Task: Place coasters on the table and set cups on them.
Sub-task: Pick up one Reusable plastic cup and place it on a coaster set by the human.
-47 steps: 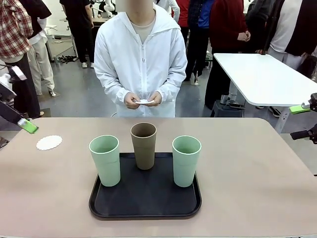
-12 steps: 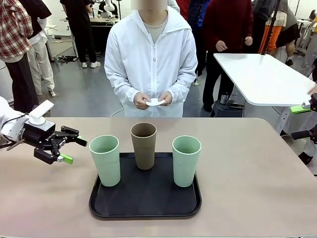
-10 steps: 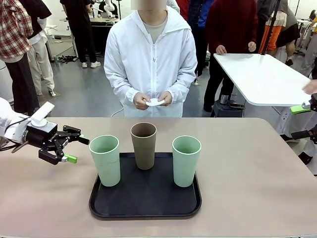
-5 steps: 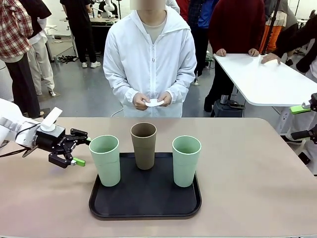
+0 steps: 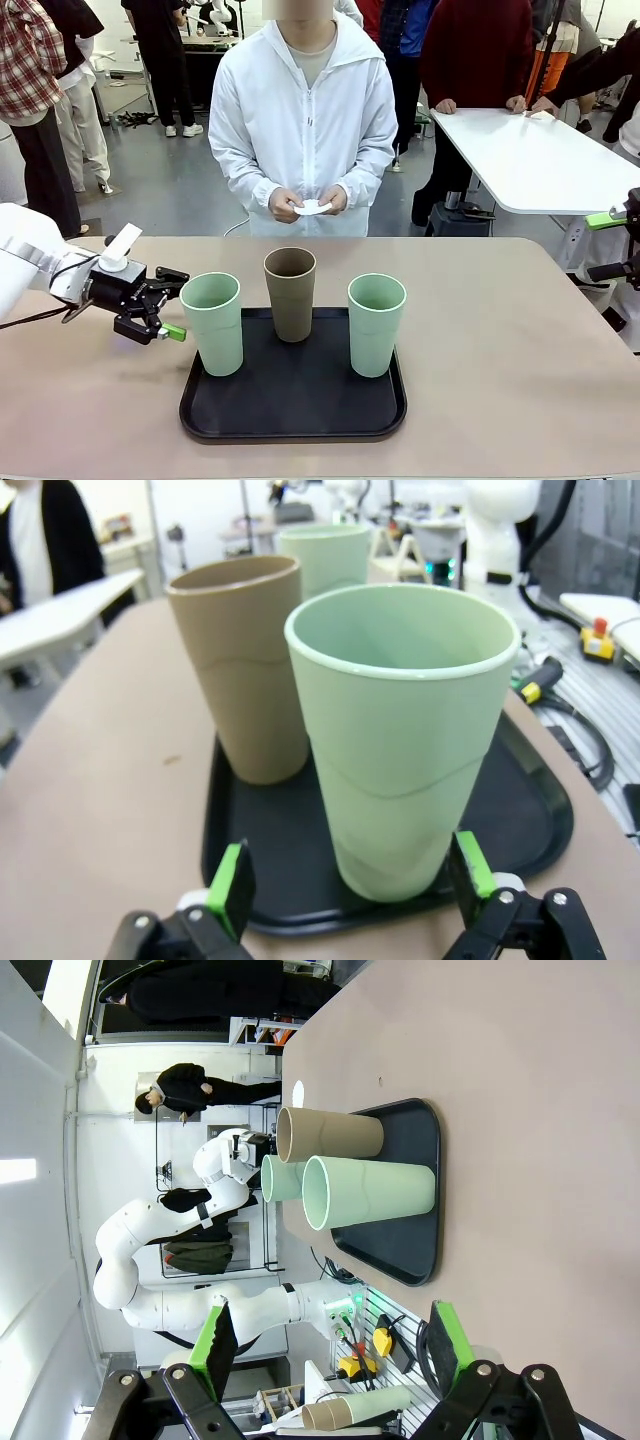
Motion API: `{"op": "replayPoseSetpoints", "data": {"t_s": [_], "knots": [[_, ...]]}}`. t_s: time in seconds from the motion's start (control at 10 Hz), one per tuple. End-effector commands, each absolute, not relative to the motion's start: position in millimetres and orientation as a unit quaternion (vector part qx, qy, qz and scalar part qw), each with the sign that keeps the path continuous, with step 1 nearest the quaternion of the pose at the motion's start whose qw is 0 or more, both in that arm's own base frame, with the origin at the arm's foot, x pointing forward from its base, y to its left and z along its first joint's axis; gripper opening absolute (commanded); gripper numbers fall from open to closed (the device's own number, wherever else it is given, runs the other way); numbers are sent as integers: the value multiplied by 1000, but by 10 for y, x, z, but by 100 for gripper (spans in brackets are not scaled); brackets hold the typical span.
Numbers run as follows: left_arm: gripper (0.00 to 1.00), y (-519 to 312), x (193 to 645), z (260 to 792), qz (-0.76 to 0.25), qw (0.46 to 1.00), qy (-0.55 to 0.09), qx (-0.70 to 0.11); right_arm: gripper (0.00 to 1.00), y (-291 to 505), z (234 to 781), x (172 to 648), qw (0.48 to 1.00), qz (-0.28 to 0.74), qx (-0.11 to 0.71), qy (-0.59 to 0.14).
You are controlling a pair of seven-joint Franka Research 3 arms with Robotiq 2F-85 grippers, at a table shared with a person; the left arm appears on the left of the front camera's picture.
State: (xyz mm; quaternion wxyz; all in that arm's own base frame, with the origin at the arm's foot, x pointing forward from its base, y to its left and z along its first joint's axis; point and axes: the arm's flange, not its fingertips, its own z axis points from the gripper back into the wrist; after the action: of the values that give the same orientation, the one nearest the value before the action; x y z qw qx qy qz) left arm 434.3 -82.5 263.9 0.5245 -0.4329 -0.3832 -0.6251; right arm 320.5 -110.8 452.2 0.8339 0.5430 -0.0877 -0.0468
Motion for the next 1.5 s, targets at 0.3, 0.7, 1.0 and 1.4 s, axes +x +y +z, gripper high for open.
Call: {"op": "replayPoseSetpoints", "data": {"t_s": [0.3, 0.7, 1.0, 1.4], "knots": [[100, -1051, 4333, 2579, -624, 524, -369, -447, 100, -1099, 4530, 3200, 832, -43, 547, -89], [100, -1246, 4266, 2475, -638, 511, -355, -454, 100, -1099, 4530, 3200, 832, -43, 547, -89], [100, -1384, 4225, 2377, -645, 506, -340, -460, 100, -1099, 4530, 3200, 832, -43, 547, -89], [41, -1447, 4197, 2373, -654, 473, -351, -475, 100, -1099, 4530, 3200, 832, -43, 547, -89]]}}
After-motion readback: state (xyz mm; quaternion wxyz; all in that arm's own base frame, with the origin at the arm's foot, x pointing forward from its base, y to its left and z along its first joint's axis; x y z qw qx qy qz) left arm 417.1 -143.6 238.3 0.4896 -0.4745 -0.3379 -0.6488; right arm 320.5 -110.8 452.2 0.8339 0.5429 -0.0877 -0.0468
